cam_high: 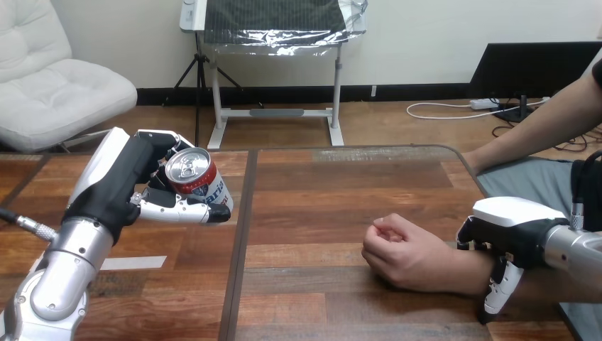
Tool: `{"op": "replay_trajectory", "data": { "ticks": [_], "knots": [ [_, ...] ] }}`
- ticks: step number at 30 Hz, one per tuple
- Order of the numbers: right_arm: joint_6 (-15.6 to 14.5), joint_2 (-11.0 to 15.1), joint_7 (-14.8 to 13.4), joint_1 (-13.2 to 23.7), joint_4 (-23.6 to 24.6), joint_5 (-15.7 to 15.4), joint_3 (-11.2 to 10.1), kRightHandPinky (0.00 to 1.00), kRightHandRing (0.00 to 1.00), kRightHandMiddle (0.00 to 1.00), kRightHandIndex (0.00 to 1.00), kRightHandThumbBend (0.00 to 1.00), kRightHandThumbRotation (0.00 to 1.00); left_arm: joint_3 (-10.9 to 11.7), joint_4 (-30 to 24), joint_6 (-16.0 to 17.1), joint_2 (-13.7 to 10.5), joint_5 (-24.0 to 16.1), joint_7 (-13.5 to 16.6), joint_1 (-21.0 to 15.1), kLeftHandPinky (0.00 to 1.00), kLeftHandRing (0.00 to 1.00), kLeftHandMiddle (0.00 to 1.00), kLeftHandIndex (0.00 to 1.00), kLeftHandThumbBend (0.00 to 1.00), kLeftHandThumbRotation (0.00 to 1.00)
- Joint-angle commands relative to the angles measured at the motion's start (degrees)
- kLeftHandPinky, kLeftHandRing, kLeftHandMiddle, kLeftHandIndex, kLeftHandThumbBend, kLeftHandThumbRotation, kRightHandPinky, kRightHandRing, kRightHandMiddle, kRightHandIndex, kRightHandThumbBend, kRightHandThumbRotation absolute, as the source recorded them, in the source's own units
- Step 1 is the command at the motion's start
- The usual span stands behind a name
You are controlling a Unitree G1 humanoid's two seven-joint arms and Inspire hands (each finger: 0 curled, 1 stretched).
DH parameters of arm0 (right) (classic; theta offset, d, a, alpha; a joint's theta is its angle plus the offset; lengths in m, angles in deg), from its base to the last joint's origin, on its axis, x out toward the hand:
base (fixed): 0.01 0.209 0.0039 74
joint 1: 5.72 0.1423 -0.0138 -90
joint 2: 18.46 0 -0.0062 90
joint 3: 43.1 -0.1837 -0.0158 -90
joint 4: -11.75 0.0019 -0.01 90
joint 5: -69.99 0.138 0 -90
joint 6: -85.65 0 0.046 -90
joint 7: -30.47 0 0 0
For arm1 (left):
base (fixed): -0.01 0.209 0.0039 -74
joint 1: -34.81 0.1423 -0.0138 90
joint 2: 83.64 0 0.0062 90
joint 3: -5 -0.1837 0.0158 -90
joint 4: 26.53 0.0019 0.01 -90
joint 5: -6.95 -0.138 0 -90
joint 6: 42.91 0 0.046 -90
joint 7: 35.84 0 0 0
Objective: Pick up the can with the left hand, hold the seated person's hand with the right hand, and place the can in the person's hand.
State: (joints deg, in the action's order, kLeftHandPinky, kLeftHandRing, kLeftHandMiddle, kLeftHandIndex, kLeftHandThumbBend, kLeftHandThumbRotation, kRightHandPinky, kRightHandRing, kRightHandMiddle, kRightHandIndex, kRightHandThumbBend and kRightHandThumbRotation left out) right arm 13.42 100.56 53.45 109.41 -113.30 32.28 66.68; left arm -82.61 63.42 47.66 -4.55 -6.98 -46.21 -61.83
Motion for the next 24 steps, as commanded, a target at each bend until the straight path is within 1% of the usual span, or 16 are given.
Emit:
{"op": "replay_trajectory", "data": {
  "ticks": [1, 4, 8, 10, 14, 18, 21, 24],
  "knots": [
    [1.99, -1.51, -2.62, -0.59, -2.98, 0.11, 0.97, 0.14, 0.22, 0.33, 0.45, 0.84, 0.08, 1.16, -2.41, 0.64, -0.85, 0.31, 0.07, -2.9, 0.27, 0.3, 0.35, 0.4, 0.72, 0.0],
    [3.23, -1.57, -4.49, -0.46, -3.67, -0.06, 0.88, 0.15, 0.22, 0.33, 0.44, 0.82, 0.09, 0.97, -2.12, 0.72, -0.67, 0.46, -0.02, -3.04, 0.27, 0.3, 0.35, 0.4, 0.72, 0.0],
    [4.13, -1.77, -6.45, -0.26, -4.39, -0.07, 0.63, 0.15, 0.22, 0.32, 0.41, 0.79, 0.09, 0.58, -1.79, 0.76, -0.39, 0.24, 0.09, -3.27, 0.26, 0.29, 0.34, 0.4, 0.72, 0.0],
    [4.65, -1.93, -7.6, -0.23, -4.59, 0.21, 0.27, 0.15, 0.22, 0.32, 0.41, 0.78, 0.09, 0.24, -1.14, 1.48, -0.2, 0.03, 0.36, -3.51, 0.25, 0.29, 0.34, 0.4, 0.72, 0.0],
    [5.52, -2.17, -8.8, -0.15, -4.83, 1.09, -0.4, 0.16, 0.23, 0.32, 0.39, 0.77, 0.09, -0.23, 0.21, 2.61, 0.23, -0.14, 0.7, -3.93, 0.23, 0.27, 0.33, 0.4, 0.71, 0.0],
    [7.74, -2.25, -10.96, -0.16, -5.11, 2.06, -1.25, 0.16, 0.23, 0.31, 0.38, 0.77, 0.08, -0.79, 1.36, 3.13, 0.9, -0.35, 1.02, -4.37, 0.22, 0.27, 0.34, 0.4, 0.71, 0.0],
    [8.66, -2.25, -11.72, 0.11, -5.33, 2.42, -1.53, 0.17, 0.23, 0.31, 0.37, 0.76, 0.07, -1.23, 2.3, 3.82, 1.42, -0.44, 1.28, -4.77, 0.22, 0.26, 0.34, 0.4, 0.71, 0.0],
    [8.86, -2.39, -11.88, 0.46, -5.48, 2.86, -1.81, 0.18, 0.24, 0.32, 0.37, 0.75, 0.07, -1.69, 3.18, 4.35, 1.94, -0.42, 1.41, -5.2, 0.23, 0.27, 0.34, 0.4, 0.71, 0.0]
  ]
}}
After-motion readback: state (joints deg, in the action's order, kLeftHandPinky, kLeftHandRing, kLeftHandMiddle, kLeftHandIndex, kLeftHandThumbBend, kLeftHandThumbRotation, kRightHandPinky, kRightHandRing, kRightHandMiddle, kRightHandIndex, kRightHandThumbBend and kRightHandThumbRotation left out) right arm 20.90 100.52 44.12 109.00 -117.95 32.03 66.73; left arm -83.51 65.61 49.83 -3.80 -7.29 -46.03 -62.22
